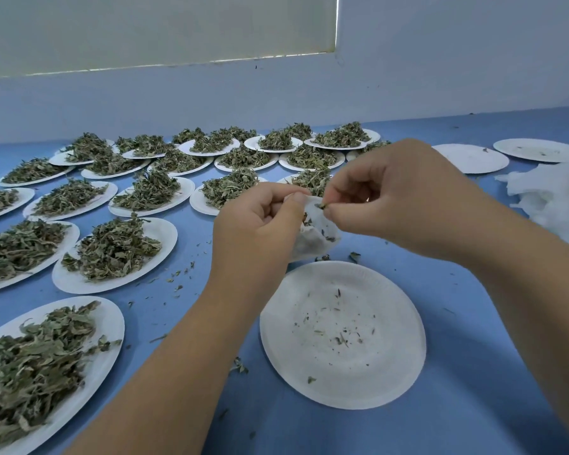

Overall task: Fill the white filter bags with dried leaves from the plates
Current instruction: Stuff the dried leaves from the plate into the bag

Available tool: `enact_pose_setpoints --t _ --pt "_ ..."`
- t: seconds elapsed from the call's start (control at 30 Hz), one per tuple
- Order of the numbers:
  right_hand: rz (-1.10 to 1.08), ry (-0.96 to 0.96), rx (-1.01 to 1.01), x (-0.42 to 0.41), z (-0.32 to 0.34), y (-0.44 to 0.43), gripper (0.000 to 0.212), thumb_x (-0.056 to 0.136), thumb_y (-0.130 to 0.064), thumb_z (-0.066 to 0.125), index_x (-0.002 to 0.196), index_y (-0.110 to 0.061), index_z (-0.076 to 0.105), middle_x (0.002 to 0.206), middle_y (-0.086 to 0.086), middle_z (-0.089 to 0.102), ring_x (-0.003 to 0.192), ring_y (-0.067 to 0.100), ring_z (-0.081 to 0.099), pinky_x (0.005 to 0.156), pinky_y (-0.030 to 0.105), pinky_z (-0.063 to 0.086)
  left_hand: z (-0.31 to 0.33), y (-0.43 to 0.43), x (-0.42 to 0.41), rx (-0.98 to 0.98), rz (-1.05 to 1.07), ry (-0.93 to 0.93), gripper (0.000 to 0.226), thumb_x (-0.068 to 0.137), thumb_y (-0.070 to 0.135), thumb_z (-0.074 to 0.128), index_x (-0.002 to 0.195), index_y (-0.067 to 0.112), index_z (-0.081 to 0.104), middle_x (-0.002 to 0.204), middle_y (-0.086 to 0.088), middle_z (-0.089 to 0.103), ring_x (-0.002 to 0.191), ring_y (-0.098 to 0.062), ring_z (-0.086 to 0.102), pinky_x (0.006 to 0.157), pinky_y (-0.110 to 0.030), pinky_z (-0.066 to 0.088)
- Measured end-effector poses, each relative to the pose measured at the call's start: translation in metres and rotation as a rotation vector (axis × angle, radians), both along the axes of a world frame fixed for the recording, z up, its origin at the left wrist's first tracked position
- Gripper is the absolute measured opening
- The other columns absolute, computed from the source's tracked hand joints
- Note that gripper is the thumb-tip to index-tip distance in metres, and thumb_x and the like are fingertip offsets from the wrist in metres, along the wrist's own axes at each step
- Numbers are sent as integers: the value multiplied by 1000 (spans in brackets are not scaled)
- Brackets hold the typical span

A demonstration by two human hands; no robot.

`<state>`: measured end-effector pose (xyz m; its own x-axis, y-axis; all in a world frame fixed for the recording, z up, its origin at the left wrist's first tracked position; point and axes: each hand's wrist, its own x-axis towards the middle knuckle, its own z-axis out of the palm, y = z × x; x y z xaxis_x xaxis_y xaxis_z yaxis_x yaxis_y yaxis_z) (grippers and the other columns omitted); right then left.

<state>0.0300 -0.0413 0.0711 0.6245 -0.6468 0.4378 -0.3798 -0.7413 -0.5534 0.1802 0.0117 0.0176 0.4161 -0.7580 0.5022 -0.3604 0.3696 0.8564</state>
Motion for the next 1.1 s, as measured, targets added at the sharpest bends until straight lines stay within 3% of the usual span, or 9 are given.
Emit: enact_pose_setpoints --t 0.13,0.23,0.33,0.4,0.53,0.63,0.83,0.97,1.1 --pt "-23 209 -196 19 -4 -6 14 85 -24 65 79 -25 78 62 0 64 60 15 55 55 22 39 1 1 1 9 -24 55 21 91 11 60 79 22 73 54 14 57 49 0 46 49 -14 39" --pt "32 190 -249 21 -14 -10 15 88 -22 63 84 -19 78 62 6 58 61 17 52 58 31 37 0 -1 1 20 -28 117 22 91 11 60 78 23 74 56 13 59 51 -1 50 52 -18 43" --pt "-19 -17 -77 13 -19 -12 8 78 -36 67 84 -36 73 62 -14 47 62 0 48 55 16 34 1 -1 -1 19 -24 117 17 91 14 61 81 20 74 54 13 55 51 -3 47 50 -19 42" --pt "-74 -121 141 9 -23 -12 17 73 -43 68 89 -40 65 70 -17 50 58 1 51 56 12 40 0 -1 -2 12 -24 121 16 92 16 61 81 19 73 55 9 53 52 -6 46 49 -21 42" --pt "61 -115 646 11 -32 -3 33 81 -11 67 109 -27 64 101 3 62 66 20 70 55 24 54 0 2 -8 5 -29 94 22 92 13 59 76 22 71 58 9 59 51 -3 52 48 -18 46" --pt "37 -216 641 19 -35 -3 26 80 4 62 99 -13 68 92 17 66 61 20 66 54 23 52 0 4 -11 8 -72 108 20 93 9 58 80 17 71 58 9 63 50 -3 59 48 -17 48" --pt "-88 -315 537 32 -47 -7 14 82 3 58 80 -10 64 58 5 60 47 17 50 42 24 41 2 8 -17 30 -163 72 20 92 2 57 82 12 72 57 12 61 48 0 59 45 -6 41" --pt "-151 -347 535 36 -51 -10 9 84 -2 58 79 -8 63 61 8 60 50 16 48 40 22 37 1 8 -19 35 -150 53 17 90 3 60 83 10 73 57 9 56 49 1 53 44 -5 39" --pt "52 -353 745 25 -48 -14 9 87 -7 63 95 -7 68 73 8 65 59 15 58 52 23 47 2 7 -14 53 -82 111 19 91 13 60 77 20 70 55 10 59 48 0 51 45 -12 41"
